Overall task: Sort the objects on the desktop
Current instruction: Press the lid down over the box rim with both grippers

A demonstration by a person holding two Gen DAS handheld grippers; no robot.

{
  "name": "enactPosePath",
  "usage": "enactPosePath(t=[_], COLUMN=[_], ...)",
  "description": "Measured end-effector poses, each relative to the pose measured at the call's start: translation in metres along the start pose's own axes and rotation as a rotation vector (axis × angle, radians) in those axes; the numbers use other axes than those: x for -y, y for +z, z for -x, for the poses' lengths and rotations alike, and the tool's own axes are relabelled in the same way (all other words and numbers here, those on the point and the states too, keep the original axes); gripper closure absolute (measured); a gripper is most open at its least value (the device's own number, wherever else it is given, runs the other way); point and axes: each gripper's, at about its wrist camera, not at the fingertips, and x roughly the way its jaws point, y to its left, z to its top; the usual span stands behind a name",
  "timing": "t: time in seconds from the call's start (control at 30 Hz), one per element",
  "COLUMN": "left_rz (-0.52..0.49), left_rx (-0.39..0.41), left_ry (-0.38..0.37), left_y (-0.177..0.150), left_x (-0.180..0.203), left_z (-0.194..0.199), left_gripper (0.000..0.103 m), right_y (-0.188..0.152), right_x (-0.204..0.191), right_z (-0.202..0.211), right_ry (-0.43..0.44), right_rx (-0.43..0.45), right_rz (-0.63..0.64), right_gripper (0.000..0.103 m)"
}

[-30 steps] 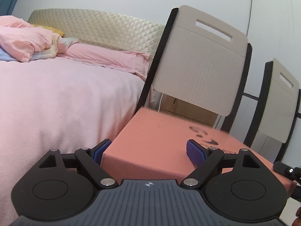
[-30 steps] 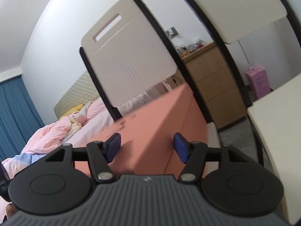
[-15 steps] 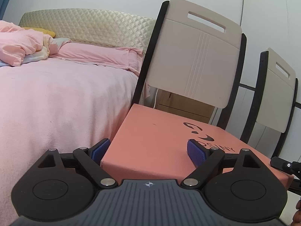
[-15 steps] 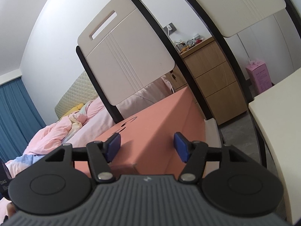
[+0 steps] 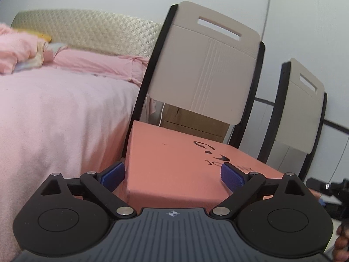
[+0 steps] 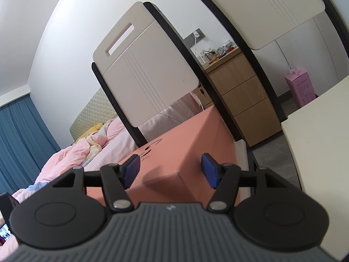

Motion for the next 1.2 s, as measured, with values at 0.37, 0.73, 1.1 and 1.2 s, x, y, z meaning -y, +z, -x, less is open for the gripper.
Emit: enactPosePath(t=[0.37,0.73,1.1,1.2], left_rz=[0.118,0.08,-0.001,-0.027], left_rx=[0.0,-0.026,-0.068,-0.091], left_ry=[-0.066,-0.026,-0.005,0.002], left_y=[0.003,-0.009,-0.018,-0.02], left_x=[-0.016,-0.001,0.01,0.013], left_z=[-0.002,0.014,0.005,0.0], left_gripper=[0.006,0.006,0.006,0.005], right_y=[-0.003,-0.001,-0.001,-0.004], right_x=[0.006,0.006,0.02,0.028], right_z=[-0.007,0.008,0.003,0.002], right_ry=[-0.009,-0.005,-0.022,-0.029], right_rx=[-0.007,-0.031,-0.067,-0.087], right_rz=[-0.054,-0.036,-0.029,-0.07], right_gripper=[0.037,0.04,0.041,0.042])
